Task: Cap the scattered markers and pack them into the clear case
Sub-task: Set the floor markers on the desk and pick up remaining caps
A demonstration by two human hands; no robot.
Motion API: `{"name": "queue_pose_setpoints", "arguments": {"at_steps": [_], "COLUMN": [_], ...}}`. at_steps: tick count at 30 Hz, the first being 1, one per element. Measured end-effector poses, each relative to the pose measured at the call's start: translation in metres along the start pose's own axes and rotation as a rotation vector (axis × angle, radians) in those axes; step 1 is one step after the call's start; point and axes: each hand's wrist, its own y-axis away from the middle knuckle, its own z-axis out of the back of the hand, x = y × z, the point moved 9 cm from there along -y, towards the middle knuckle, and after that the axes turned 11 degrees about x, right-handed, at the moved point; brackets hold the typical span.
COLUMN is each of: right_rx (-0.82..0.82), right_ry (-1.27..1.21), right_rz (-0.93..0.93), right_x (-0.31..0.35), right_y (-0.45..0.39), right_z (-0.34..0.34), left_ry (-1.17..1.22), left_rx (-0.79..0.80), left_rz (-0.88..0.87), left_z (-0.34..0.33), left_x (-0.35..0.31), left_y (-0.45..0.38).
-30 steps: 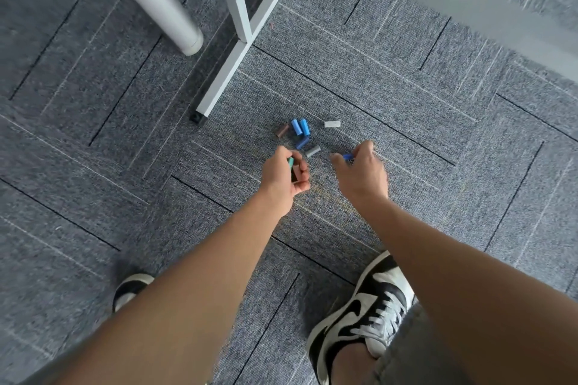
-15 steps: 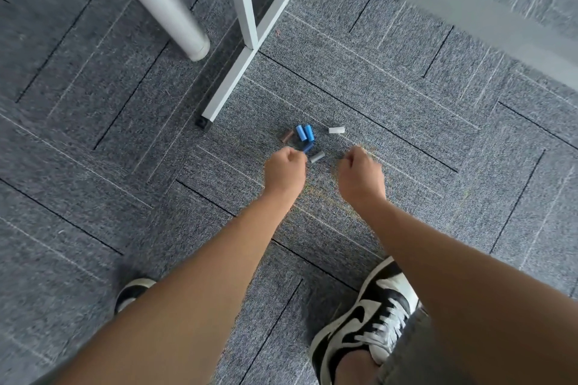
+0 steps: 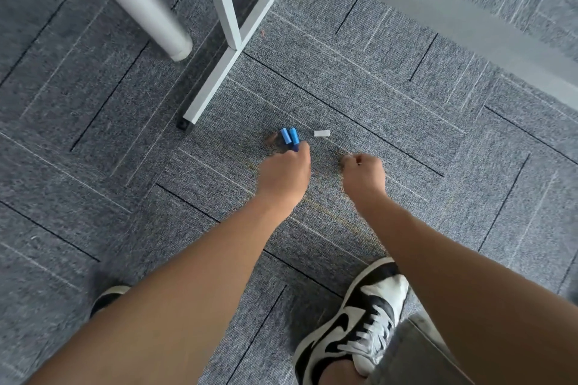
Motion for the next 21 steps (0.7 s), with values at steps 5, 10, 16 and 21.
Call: {"name": "queue_pose_setpoints", "arguments": {"at_steps": [5, 10, 16, 21], "right_rx": [0.002, 0.002, -0.074, -0.052], "right_ry": [-0.159, -0.181, 0.321, 0.574], "right_rz": [-0.007, -0.006, 0.164, 0.320], "right_x": [0.007, 0.019, 0.050, 0.072], "right_y": [-0.002, -0.009, -0.015, -0.011], "right_z": [0.003, 0.002, 0.000, -0.016], "left_ry": [0.792, 1.709, 1.996, 1.796], "left_rx": [0.069, 0.191, 0.228, 0.147], "left_rz": [0.148, 0.470, 0.490, 0.533], "left_z": [-0.014, -0.036, -0.031, -0.028], "left_x": [0.017, 0.028, 0.025, 0.043], "left_y": [0.004, 0.022, 0.022, 0.021]}}
